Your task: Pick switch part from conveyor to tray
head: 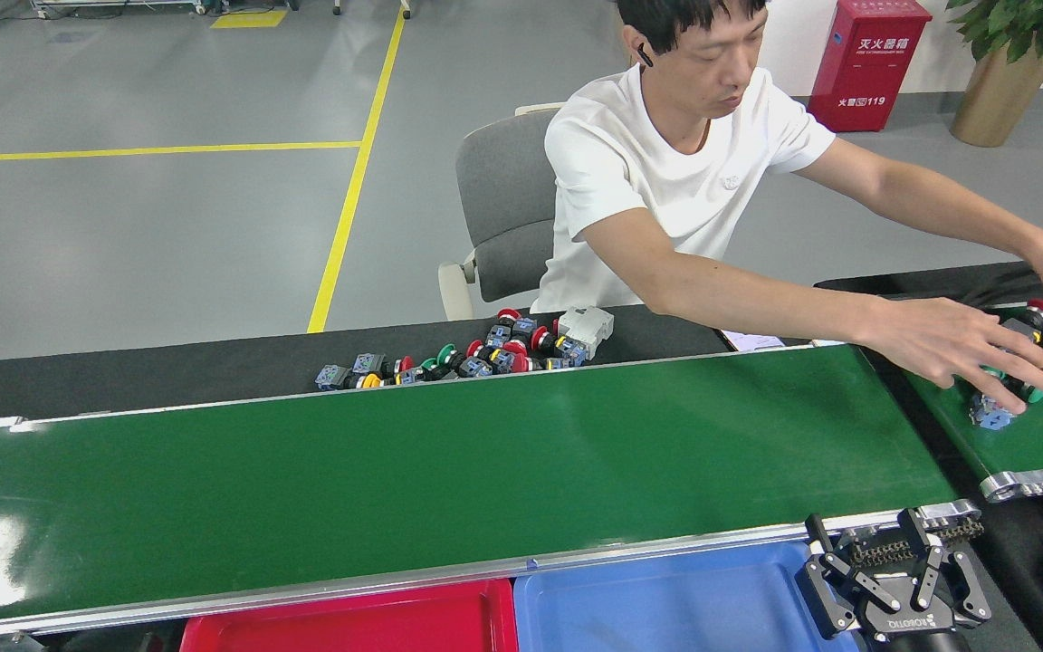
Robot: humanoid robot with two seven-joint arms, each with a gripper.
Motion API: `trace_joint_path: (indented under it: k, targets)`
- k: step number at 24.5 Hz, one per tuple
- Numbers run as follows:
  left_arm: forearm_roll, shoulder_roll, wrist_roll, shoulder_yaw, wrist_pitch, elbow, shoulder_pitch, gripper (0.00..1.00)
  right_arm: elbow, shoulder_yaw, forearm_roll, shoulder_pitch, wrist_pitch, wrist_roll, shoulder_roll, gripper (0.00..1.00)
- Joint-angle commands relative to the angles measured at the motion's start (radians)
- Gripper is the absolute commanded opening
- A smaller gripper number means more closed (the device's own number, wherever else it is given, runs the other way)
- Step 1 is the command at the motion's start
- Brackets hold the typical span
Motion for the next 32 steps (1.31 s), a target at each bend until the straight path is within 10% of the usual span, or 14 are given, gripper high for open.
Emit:
trace_joint_path:
  k: [1,16,23,32]
  targets:
    - [0.005,0.005,0.011,0.006,-0.009,-0.013,0.0,1.0,-0.014,-0.006,-0.002,-0.002,-0.003,-0.007,0.002,0.99]
    - [0.005,-0.007,0.016,-0.008,-0.012,-0.013,-0.012,1.0,-0.008,-0.008,-0.005,-0.036,0.01,0.066,0.005,0.99]
    - [0.005,-0.089,0.051,-0.028,-0.003,-0.013,-0.034,1.0,0.134,-0.009,-0.007,-0.243,0.028,0.315,0.002,0.99]
    - [0.002,-0.089,0.05,-0.06,-0.001,-0.013,-0.091,1.0,0.388,0.051,0.009,-0.424,0.071,0.333,0.011,0.95]
